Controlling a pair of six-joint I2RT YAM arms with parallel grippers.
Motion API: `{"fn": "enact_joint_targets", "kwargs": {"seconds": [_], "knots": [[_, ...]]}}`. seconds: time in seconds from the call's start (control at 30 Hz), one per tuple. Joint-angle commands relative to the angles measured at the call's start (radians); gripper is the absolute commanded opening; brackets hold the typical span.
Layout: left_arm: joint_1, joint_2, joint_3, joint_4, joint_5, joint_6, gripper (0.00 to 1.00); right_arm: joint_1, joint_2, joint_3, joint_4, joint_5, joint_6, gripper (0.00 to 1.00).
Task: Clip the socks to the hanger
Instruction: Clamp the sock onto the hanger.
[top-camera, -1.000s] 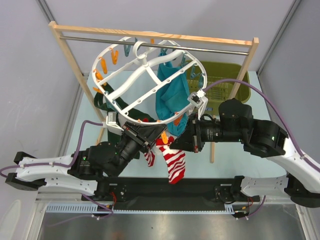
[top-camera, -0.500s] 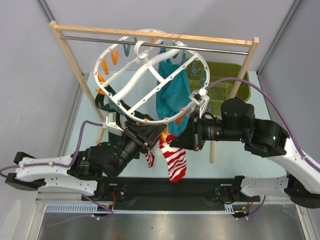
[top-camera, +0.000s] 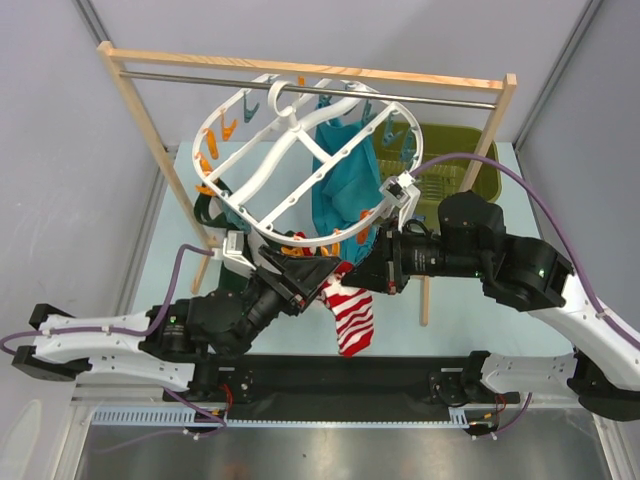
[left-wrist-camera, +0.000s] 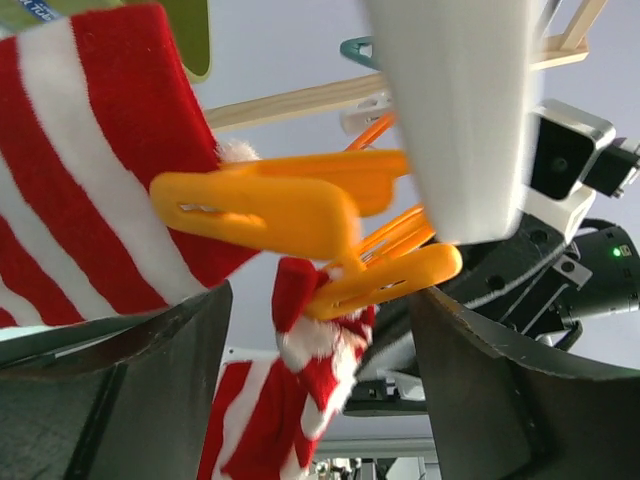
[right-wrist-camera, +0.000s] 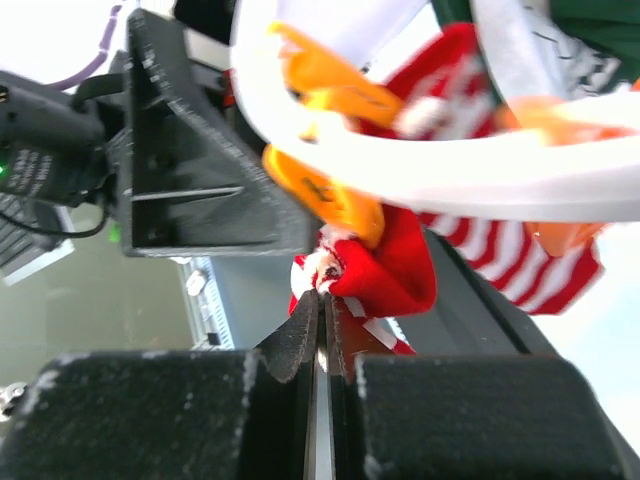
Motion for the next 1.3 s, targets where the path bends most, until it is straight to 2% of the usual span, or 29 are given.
{"fn": "enact_joint_targets", "kwargs": {"seconds": [0.0, 0.3, 0.57, 0.63, 0.8, 0.97, 1.03, 1.13, 1.23, 1.27], "knots": [[-0.005, -0.042, -0.024, 0.037, 0.03, 0.044, 0.76, -0.023, -0.021, -0.001, -0.008, 0.051, -0.044, 0.06], [-0.005, -0.097, -0.066, 0.101, 0.095, 0.114, 0.76, -0.106, -0.065, -0.1, 0.046, 0.115, -0.082, 0.06], [-0.005, -0.119, -0.067, 0.129, 0.141, 0.162, 0.83, -0.115, -0.073, -0.209, 0.233, 0.226, -0.155, 0.07], [-0.005, -0.114, -0.051, 0.146, 0.158, 0.206, 0.8, -0.125, -0.071, -0.221, 0.277, 0.253, -0.164, 0.07], [-0.005, -0.035, 0.124, 0.079, 0.231, 0.418, 0.77, -0.149, -0.057, -0.239, 0.297, 0.293, -0.167, 0.11], [-0.007, 0.01, 0.242, 0.01, 0.271, 0.582, 0.76, -0.158, -0.071, -0.267, 0.267, 0.345, -0.141, 0.26], [-0.007, 0.007, 0.265, -0.049, 0.254, 0.614, 0.77, -0.161, -0.082, -0.284, 0.253, 0.359, -0.127, 0.3], [-0.007, -0.01, 0.31, -0.131, 0.201, 0.686, 0.77, -0.169, -0.1, -0.291, 0.222, 0.368, -0.118, 0.4], [-0.007, -0.025, 0.345, -0.24, 0.12, 0.734, 0.77, -0.175, -0.119, -0.294, 0.184, 0.381, -0.107, 0.53], [-0.007, -0.03, 0.368, -0.327, 0.094, 0.737, 0.77, -0.175, -0.123, -0.296, 0.176, 0.387, -0.107, 0.62]]}}
